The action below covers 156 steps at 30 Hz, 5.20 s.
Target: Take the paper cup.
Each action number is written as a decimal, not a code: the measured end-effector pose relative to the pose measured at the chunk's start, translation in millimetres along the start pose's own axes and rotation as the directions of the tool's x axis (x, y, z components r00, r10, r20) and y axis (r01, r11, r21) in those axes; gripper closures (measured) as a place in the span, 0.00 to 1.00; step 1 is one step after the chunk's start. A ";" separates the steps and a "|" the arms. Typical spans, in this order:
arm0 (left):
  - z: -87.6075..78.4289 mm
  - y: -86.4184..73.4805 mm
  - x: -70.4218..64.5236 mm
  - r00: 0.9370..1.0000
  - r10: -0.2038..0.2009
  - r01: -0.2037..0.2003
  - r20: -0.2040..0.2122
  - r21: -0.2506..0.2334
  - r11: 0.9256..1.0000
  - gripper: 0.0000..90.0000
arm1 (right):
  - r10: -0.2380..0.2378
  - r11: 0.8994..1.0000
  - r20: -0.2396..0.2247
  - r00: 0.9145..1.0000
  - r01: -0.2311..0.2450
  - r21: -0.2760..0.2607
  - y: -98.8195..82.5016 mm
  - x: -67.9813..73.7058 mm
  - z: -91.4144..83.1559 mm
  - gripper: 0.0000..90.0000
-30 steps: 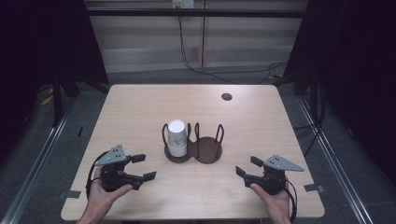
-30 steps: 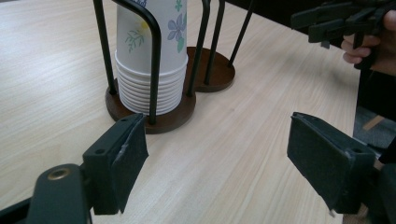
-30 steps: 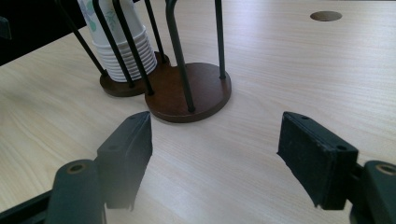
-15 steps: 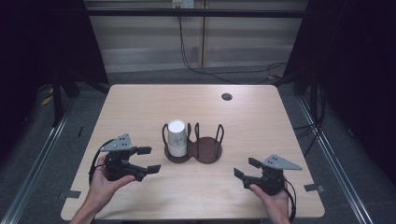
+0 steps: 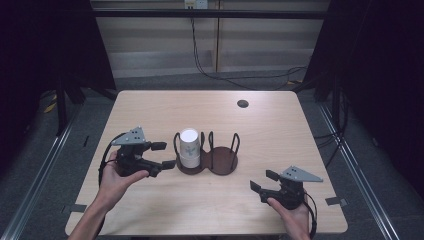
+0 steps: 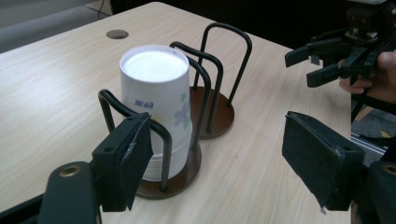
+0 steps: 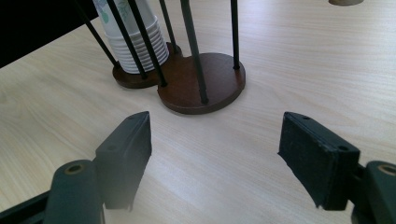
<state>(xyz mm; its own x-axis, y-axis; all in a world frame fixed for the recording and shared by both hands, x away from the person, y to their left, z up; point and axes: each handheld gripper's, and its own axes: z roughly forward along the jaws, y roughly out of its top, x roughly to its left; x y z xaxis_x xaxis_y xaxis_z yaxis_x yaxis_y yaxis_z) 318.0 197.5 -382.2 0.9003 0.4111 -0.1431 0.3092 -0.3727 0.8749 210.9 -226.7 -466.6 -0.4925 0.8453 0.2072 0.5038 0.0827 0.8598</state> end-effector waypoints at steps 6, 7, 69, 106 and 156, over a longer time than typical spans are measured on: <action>-0.1 11.2 1.3 0.999 0.033 -0.033 -0.001 -0.028 0.999 0.41 | 0.000 1.000 0.000 1.000 0.000 0.002 0.0 -0.1 0.0 0.28; 0.3 12.9 1.3 0.999 0.034 -0.034 -0.006 -0.024 0.999 0.41 | 0.000 1.000 0.000 1.000 0.000 0.002 0.0 -0.1 0.0 0.28; 78.9 72.4 33.3 0.999 0.044 -0.035 -0.014 0.411 0.911 0.29 | 0.003 0.999 -0.059 0.998 -0.001 0.039 -0.7 3.3 4.0 0.26; 110.9 78.8 28.7 0.991 0.125 -0.075 -0.054 0.549 0.833 0.37 | 0.010 0.999 -0.054 0.999 -0.008 0.046 -1.0 0.4 3.0 0.26; 83.3 105.3 25.9 0.993 0.084 -0.036 -0.082 0.474 0.880 0.41 | 0.010 0.999 -0.049 0.999 -0.008 0.051 -1.3 0.7 3.3 0.26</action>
<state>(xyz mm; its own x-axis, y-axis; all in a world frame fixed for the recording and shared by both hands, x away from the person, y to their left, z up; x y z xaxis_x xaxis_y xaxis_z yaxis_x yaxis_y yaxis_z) 399.4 99.6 -332.3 0.8952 0.4447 -0.0306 0.3851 -0.7370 0.5554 212.2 -224.4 -469.1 -0.5217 0.8191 0.2387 0.5431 0.1031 0.8333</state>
